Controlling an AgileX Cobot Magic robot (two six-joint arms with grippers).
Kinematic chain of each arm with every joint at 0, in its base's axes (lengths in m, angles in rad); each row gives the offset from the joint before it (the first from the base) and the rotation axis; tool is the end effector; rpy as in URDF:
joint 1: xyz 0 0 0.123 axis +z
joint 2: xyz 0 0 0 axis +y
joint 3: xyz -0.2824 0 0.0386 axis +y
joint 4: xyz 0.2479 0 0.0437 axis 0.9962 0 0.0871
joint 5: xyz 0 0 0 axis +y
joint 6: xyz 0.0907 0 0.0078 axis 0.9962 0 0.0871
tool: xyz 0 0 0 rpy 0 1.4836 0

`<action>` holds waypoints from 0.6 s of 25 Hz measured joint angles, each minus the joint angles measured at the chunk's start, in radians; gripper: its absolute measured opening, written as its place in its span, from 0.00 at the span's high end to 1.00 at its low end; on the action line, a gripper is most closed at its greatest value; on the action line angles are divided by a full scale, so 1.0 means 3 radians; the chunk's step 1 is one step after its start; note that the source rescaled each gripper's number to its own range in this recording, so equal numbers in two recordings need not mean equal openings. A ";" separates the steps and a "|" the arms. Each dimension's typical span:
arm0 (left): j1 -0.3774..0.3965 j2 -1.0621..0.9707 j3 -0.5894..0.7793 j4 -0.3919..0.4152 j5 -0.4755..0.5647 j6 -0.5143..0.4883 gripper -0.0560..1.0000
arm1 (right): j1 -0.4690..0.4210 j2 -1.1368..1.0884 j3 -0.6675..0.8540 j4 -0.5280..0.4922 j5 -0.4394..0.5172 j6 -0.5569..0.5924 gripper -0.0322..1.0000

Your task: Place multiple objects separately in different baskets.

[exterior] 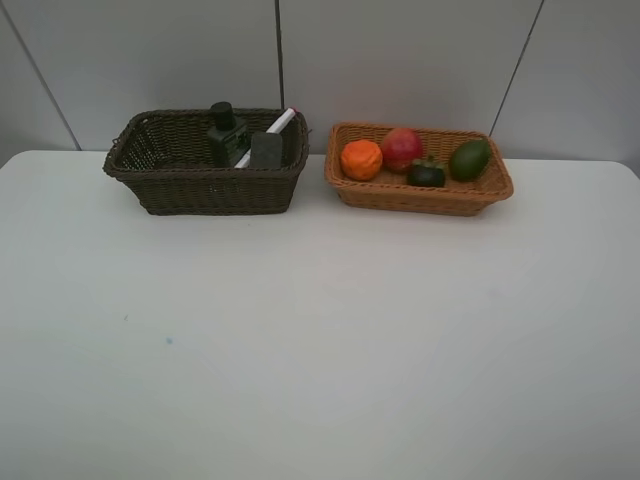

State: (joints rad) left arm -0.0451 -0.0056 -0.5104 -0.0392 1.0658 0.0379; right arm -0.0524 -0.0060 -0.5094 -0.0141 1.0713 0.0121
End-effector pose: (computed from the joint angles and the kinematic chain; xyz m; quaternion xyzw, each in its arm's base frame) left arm -0.0073 -0.0028 0.2797 0.0362 0.8494 -0.0215 0.5260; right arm -0.0074 -0.0007 0.2789 0.0278 0.8515 -0.0176 0.5233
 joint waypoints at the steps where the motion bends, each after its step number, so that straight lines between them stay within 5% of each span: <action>1: 0.0000 0.0000 0.0000 0.0000 0.0000 0.0000 0.10 | 0.0000 0.0000 0.0000 0.0000 0.0000 0.0000 0.00; 15: 0.0000 0.0000 0.0000 0.0000 0.0000 0.0000 0.10 | 0.0000 0.0000 0.0000 0.0000 0.0000 -0.0001 0.00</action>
State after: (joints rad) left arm -0.0451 -0.0056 -0.5104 -0.0392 1.0658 0.0379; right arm -0.0524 -0.0060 -0.5094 -0.0141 1.0713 0.0119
